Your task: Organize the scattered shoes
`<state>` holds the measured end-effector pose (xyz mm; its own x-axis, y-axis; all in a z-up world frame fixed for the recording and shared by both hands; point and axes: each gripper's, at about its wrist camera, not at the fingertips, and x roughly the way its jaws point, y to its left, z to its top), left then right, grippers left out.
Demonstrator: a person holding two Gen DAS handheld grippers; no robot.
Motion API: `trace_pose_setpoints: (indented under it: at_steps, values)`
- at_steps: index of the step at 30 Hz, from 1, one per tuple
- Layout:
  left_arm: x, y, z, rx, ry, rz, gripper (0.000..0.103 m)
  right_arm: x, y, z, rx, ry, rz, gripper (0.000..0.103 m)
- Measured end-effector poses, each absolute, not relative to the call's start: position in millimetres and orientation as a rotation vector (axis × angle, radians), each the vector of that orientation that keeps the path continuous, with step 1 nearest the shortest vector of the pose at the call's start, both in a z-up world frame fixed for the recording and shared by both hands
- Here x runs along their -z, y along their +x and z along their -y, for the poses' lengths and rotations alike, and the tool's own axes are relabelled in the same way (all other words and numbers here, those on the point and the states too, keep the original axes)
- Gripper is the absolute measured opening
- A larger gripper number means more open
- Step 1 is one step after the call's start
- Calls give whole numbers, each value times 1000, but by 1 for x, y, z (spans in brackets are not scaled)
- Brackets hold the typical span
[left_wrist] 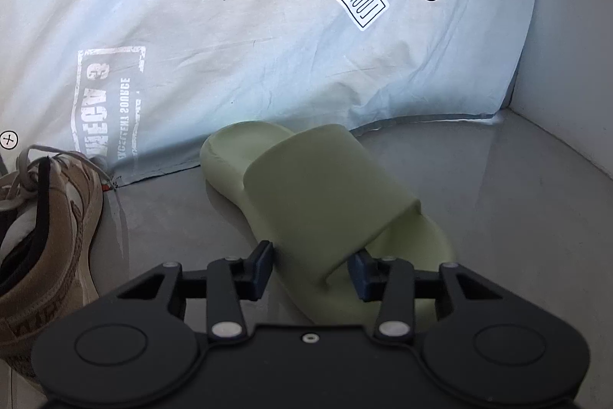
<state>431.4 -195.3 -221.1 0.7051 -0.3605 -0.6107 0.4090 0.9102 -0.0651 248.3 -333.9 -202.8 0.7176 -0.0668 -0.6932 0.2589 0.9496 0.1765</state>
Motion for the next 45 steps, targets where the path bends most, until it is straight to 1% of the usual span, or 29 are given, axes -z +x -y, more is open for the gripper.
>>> trace_pose_setpoints:
  at_steps: [2,4,10,16,21,23,27,29,31,35,36,43,45]
  values:
    - [219,417,194,450,113,-657,38,202,247,335,188,266,-752,102]
    - [216,404,195,478,132,-668,37,201,244,335,196,264,-748,102]
    - [201,332,216,594,175,-696,37,191,229,345,253,272,-726,102]
    - [191,299,228,661,188,-699,38,179,201,361,340,293,-695,102]
    - [154,295,185,642,51,-688,39,168,185,365,362,304,-655,102]
    - [136,293,154,583,-29,-623,42,164,184,362,352,310,-645,102]
    - [103,311,85,391,-169,-510,47,161,198,347,294,315,-651,102]
    - [96,331,50,277,-244,-475,49,159,209,334,248,302,-661,102]
    - [93,357,14,145,-303,-439,49,154,220,323,208,289,-670,102]
    - [102,401,-29,-6,-398,-437,49,153,238,295,117,237,-688,102]
    - [111,421,-43,-57,-464,-444,49,153,242,289,94,224,-692,102]
    - [158,495,-93,-234,-650,-494,49,159,260,263,22,167,-747,102]
    - [168,506,-104,-245,-704,-485,52,163,262,263,31,163,-765,102]
